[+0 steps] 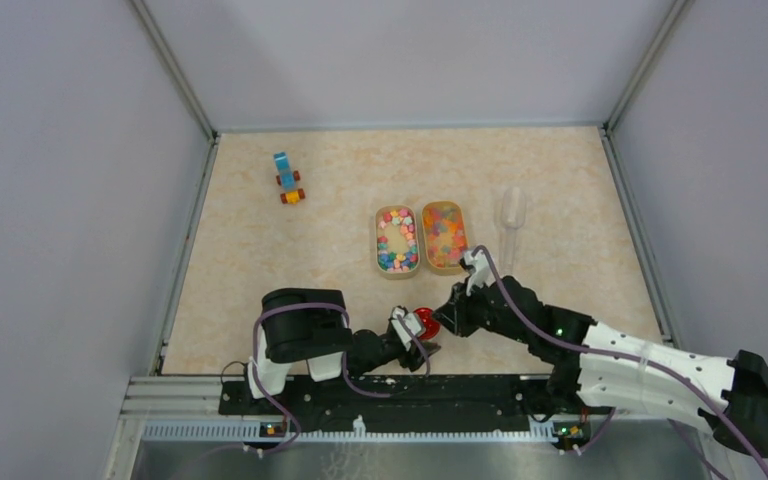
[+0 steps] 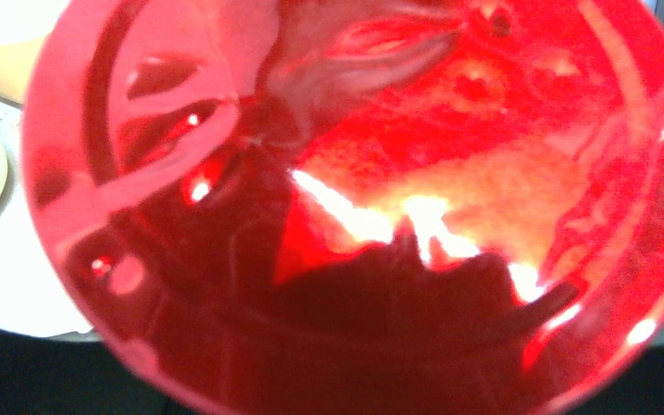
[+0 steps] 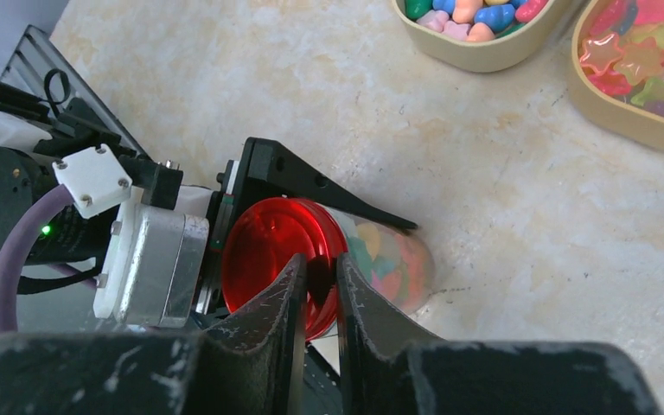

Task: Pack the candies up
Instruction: Screw the bottle lid onto the packing bottle.

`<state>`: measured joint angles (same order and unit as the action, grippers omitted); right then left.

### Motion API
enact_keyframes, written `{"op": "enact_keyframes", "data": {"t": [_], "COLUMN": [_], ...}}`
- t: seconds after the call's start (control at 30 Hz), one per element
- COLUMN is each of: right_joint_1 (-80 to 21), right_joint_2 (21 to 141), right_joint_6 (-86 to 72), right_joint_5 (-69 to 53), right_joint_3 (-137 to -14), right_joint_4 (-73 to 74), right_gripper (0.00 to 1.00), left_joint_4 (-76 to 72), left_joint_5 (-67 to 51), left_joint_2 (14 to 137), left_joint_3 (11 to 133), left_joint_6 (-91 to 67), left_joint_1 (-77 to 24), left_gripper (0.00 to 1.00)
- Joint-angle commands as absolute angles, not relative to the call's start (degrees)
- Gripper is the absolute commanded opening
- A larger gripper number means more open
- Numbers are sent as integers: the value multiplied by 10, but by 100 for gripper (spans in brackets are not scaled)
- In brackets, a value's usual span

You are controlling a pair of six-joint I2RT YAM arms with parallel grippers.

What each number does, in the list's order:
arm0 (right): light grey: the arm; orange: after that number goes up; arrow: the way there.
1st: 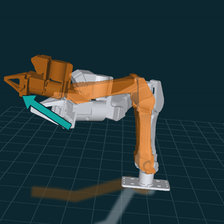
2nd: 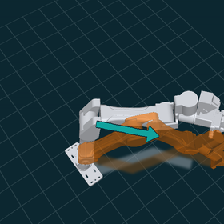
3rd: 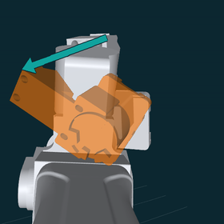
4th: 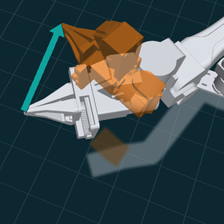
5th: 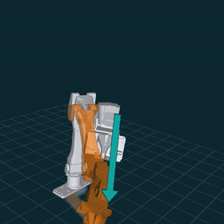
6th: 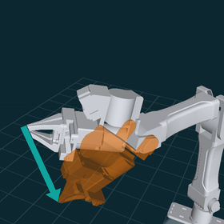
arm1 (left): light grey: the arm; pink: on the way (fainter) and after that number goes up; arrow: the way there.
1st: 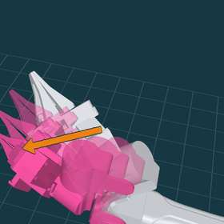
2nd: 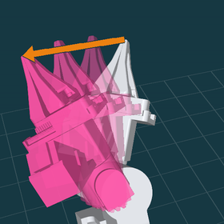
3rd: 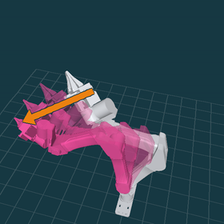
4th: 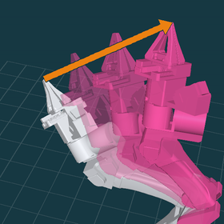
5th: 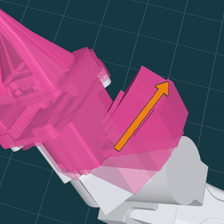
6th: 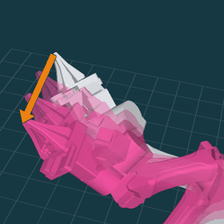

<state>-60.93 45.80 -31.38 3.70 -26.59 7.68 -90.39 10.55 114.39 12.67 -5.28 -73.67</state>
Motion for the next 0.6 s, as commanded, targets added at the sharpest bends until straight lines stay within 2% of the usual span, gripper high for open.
{"op": "enact_keyframes", "data": {"t": [0.0, 0.3, 0.37, 0.57], "right_joint_1": [-658, -671, -670, -671], "right_joint_2": [435, 378, 373, 383], "right_joint_6": [-380, -394, -389, -360], "right_joint_5": [-40, -13, 24, 130], "right_joint_3": [-232, -257, -278, -350], "right_joint_4": [173, 233, 253, 280], "right_gripper": [13, 12, 12, 27], "left_joint_4": [-1016, -1014, -1014, -1014], "left_joint_5": [108, 108, 108, 106], "left_joint_2": [1190, 1190, 1190, 1190], "left_joint_3": [114, 114, 114, 114], "left_joint_6": [-112, -113, -113, -113], "left_joint_1": [-727, -727, -727, -727], "left_gripper": [52, 52, 52, 52]}}
